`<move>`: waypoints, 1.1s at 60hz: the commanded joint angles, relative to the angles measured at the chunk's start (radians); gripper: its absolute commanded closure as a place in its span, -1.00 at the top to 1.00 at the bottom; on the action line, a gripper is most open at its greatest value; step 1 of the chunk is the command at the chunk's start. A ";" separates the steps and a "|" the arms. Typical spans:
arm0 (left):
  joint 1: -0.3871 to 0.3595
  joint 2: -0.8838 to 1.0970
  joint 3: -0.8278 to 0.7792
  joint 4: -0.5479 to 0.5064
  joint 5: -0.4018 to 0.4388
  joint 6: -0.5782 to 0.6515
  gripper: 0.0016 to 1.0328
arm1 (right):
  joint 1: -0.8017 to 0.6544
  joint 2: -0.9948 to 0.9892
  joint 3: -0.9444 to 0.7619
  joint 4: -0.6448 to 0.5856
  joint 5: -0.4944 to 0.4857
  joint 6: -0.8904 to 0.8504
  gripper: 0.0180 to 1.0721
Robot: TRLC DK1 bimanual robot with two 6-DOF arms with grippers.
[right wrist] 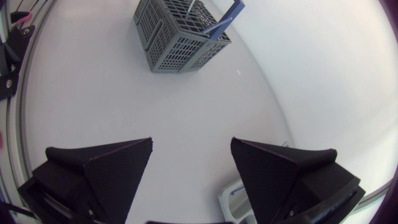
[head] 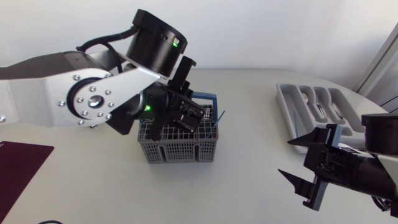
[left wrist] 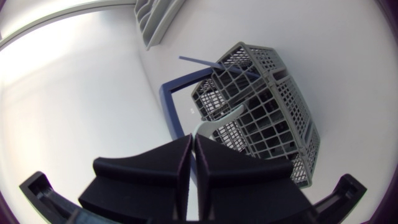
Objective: Transfer all utensils from the basket to the drawer tray.
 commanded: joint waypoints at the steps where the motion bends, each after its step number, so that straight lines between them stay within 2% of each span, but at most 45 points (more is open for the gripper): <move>1: -0.010 -0.038 -0.023 0.029 -0.026 -0.020 -0.93 | 0.054 -0.005 0.011 -0.010 0.028 0.078 0.74; 16: -0.041 -0.130 -0.093 0.098 -0.095 -0.042 -0.93 | 0.186 -0.005 0.015 -0.001 0.086 0.179 0.74; 36: -0.053 -0.195 -0.090 0.077 -0.128 -0.097 -0.93 | 0.289 0.003 0.032 0.019 0.123 0.282 0.74; 43: -0.096 -0.189 -0.006 -0.044 -0.132 -0.280 -0.94 | 0.307 0.004 0.055 0.047 0.123 0.354 0.74; 45: -0.114 -0.182 0.032 -0.084 -0.131 -0.369 -0.94 | 0.315 0.004 0.066 0.050 0.123 0.378 0.74; 56: -0.160 -0.103 0.123 -0.216 -0.128 -0.677 -0.94 | 0.367 0.007 0.112 0.074 0.125 0.495 0.74; 66: -0.154 -0.006 0.206 -0.328 -0.069 -0.944 -0.94 | 0.468 0.050 0.132 0.136 0.212 0.575 0.74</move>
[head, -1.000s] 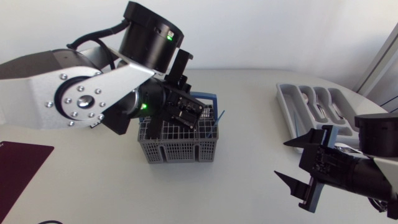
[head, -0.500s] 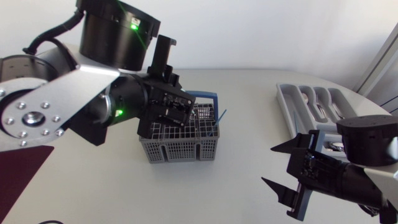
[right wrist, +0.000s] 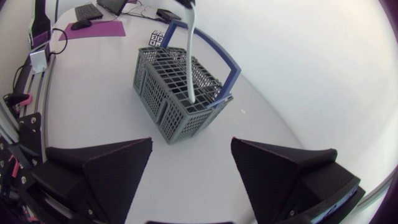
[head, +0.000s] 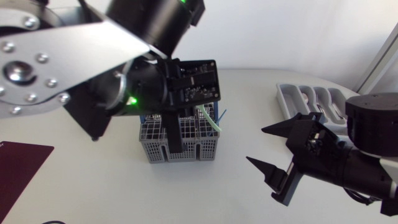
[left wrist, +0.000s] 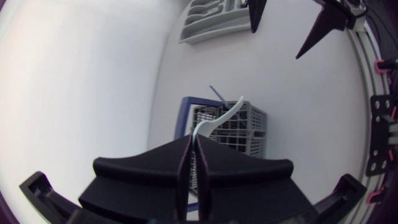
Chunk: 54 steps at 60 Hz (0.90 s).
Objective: Transfer all utensils from the basket to the drawer tray.
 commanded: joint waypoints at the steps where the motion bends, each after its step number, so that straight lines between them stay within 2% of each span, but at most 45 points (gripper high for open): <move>1: 0.002 0.068 0.063 -0.053 0.028 -0.194 -0.94 | 0.050 0.040 0.028 0.035 0.044 0.072 0.73; 10: 0.013 0.134 0.141 -0.108 0.109 -0.375 -0.94 | 0.106 0.107 0.051 0.106 0.120 0.109 0.73; 14: 0.028 0.167 0.166 -0.133 0.154 -0.425 -0.94 | 0.126 0.129 0.059 0.126 0.137 0.123 0.72; 17: 0.037 0.187 0.186 -0.146 0.181 -0.459 -0.94 | 0.142 0.149 0.060 0.152 0.160 0.126 0.62; 24: 0.059 0.222 0.227 -0.176 0.247 -0.534 -0.94 | 0.169 0.196 0.059 0.208 0.216 0.128 0.59; 28: 0.070 0.243 0.255 -0.199 0.283 -0.563 -0.94 | 0.176 0.219 0.056 0.245 0.236 0.124 0.47; 33: 0.088 0.262 0.281 -0.222 0.333 -0.606 -0.94 | 0.190 0.245 0.051 0.285 0.269 0.112 0.41; 47: 0.132 0.297 0.332 -0.271 0.459 -0.658 -0.94 | 0.228 0.322 0.042 0.388 0.354 0.063 -0.07; 54: 0.143 0.309 0.348 -0.291 0.488 -0.661 -0.94 | 0.244 0.342 0.031 0.429 0.394 0.034 -0.26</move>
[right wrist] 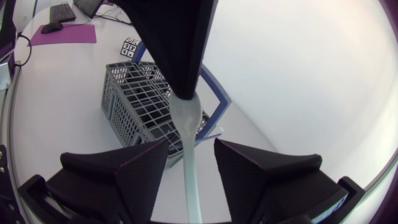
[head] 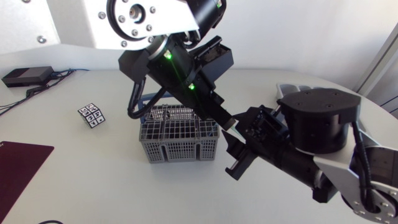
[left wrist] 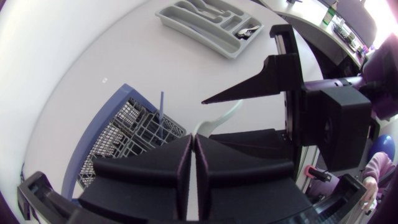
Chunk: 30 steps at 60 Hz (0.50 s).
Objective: Transfer all utensils from the basket to the drawer tray.
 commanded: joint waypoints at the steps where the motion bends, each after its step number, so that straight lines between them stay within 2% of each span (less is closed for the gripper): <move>1: 0.013 0.029 0.038 -0.025 0.019 -0.027 -0.94 | 0.015 0.026 -0.011 0.036 0.029 -0.033 -0.30; 14: 0.016 0.032 0.043 -0.040 0.031 -0.029 -0.94 | 0.015 0.040 -0.037 0.096 0.067 -0.083 -0.66; 30: 0.030 0.031 0.049 -0.048 0.056 -0.029 -0.93 | 0.018 0.038 -0.043 0.082 0.066 -0.090 -0.82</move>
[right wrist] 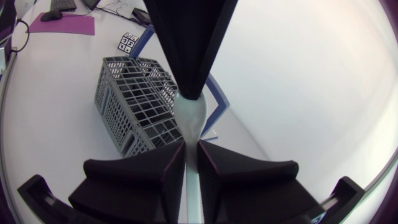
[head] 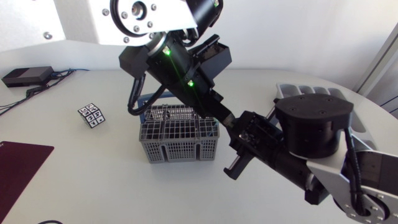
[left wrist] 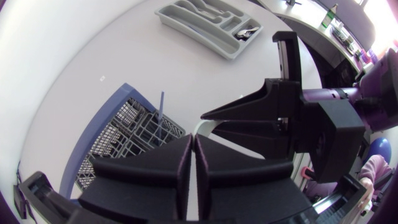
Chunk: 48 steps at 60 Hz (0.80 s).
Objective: Transfer all utensils from the basket to the drawer tray.
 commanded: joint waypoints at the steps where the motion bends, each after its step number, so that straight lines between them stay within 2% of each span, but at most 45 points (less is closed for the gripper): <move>1: 0.014 0.016 0.030 -0.031 0.020 -0.024 -0.93 | 0.006 0.008 -0.021 0.007 0.017 -0.013 -0.84; 6: 0.020 0.012 0.030 -0.031 0.020 -0.027 -0.91 | 0.013 0.008 -0.020 -0.005 0.015 -0.013 -0.87; 9: 0.026 0.010 0.031 -0.029 0.020 -0.036 -0.78 | 0.013 0.002 -0.017 -0.011 0.009 -0.013 -0.87; 15: 0.035 0.004 0.039 -0.029 0.031 -0.048 -0.67 | 0.013 0.002 -0.017 -0.021 0.005 -0.012 -0.88; 17: 0.040 0.003 0.045 -0.029 0.031 -0.053 -0.52 | 0.014 0.002 -0.018 -0.024 0.003 -0.012 -0.89; 29: 0.049 -0.007 0.057 -0.022 0.041 -0.053 0.04 | 0.017 -0.001 -0.023 -0.041 0.000 -0.007 -0.88; 34: 0.050 -0.016 0.059 -0.006 0.041 -0.053 0.38 | 0.017 -0.004 -0.027 -0.047 -0.008 -0.004 -0.88; 38: 0.053 -0.022 0.059 0.004 0.041 -0.053 0.45 | 0.017 -0.009 -0.030 -0.050 -0.009 -0.003 -0.88; 42: 0.057 -0.033 0.057 0.018 0.041 -0.047 0.64 | 0.016 -0.021 -0.033 -0.064 -0.018 0.000 -0.88; 48: 0.072 -0.048 0.034 0.061 0.041 -0.033 0.79 | 0.005 -0.049 -0.041 -0.091 -0.043 0.000 -0.88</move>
